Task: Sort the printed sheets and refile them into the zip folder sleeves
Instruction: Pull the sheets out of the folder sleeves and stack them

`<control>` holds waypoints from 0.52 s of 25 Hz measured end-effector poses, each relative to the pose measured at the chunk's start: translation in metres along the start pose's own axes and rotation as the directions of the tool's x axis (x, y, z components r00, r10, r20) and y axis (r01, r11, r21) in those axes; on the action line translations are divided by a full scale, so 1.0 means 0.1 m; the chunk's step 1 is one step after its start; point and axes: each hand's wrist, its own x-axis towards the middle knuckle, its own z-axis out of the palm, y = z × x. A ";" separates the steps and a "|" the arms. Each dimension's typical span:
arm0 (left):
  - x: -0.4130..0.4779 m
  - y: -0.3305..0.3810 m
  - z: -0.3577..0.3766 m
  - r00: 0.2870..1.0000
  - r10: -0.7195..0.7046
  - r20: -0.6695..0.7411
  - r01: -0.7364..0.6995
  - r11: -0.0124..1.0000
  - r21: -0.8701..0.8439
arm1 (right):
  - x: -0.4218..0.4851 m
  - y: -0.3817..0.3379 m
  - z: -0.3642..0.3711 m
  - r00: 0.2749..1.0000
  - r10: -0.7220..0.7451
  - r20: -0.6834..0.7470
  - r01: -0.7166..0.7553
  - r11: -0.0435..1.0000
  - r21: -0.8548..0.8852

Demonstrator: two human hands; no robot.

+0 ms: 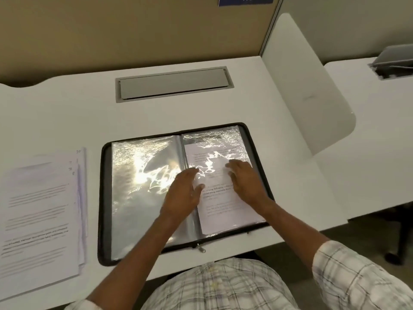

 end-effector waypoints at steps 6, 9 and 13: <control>0.18 0.15 0.71 0.983 0.102 0.152 -0.139 0.956 0.257 | 1.26 0.11 -0.15 0.974 -0.214 0.067 0.215 0.977 0.006; 0.24 0.20 0.74 0.994 0.052 0.095 -0.074 0.966 0.249 | 1.35 0.26 0.07 0.914 -0.361 0.188 0.378 0.923 -0.069; 0.48 0.32 0.56 0.994 -0.081 -0.070 0.086 0.993 0.074 | 1.33 0.45 0.17 0.889 -0.450 0.089 0.458 0.882 -0.110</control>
